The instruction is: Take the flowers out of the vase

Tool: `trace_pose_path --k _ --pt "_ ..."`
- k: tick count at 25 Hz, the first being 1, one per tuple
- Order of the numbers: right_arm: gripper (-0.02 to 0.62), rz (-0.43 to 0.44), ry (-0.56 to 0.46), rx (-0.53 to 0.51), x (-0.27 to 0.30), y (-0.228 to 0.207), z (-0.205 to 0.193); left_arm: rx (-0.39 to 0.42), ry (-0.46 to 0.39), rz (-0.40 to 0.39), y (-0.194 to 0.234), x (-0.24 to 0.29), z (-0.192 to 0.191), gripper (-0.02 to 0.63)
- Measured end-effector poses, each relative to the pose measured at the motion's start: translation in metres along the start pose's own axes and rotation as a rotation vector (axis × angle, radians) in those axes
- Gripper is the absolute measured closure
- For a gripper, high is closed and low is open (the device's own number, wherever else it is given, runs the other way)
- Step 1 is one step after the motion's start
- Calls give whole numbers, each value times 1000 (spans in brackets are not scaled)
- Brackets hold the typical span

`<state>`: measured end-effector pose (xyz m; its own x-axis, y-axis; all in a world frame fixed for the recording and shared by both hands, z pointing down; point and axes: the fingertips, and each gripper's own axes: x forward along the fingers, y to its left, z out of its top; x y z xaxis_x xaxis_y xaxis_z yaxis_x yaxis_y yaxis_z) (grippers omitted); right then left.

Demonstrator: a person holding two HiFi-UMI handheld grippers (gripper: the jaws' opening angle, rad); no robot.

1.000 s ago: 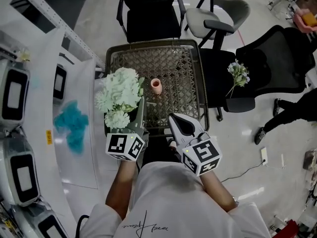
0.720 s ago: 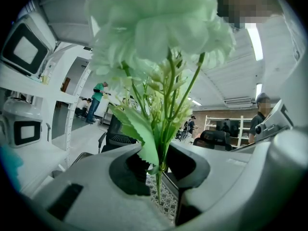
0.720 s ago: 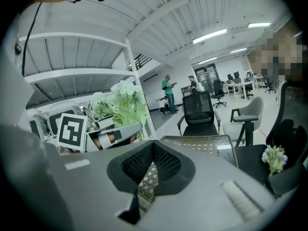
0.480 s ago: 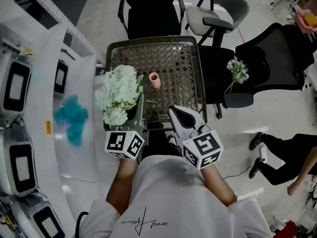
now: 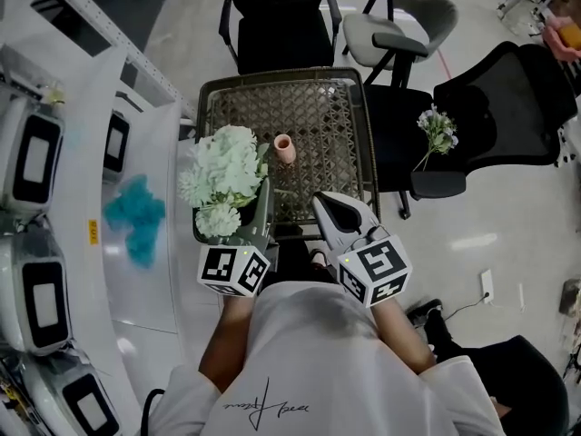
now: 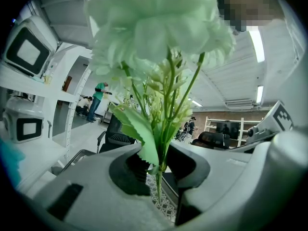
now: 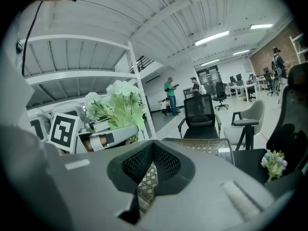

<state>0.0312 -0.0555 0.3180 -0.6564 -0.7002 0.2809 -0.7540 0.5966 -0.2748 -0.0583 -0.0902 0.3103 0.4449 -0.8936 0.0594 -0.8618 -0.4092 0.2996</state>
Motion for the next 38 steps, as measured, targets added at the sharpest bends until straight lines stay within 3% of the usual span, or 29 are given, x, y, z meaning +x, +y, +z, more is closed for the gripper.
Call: trace_pose_path --k 17,38 --pt "591 -7 -31 -20 -10 1 6 5 46 -18 -24 -18 -7 518" --pt "591 21 -9 -31 -4 9 2 -20 81 6 -17 -30 -15 518"
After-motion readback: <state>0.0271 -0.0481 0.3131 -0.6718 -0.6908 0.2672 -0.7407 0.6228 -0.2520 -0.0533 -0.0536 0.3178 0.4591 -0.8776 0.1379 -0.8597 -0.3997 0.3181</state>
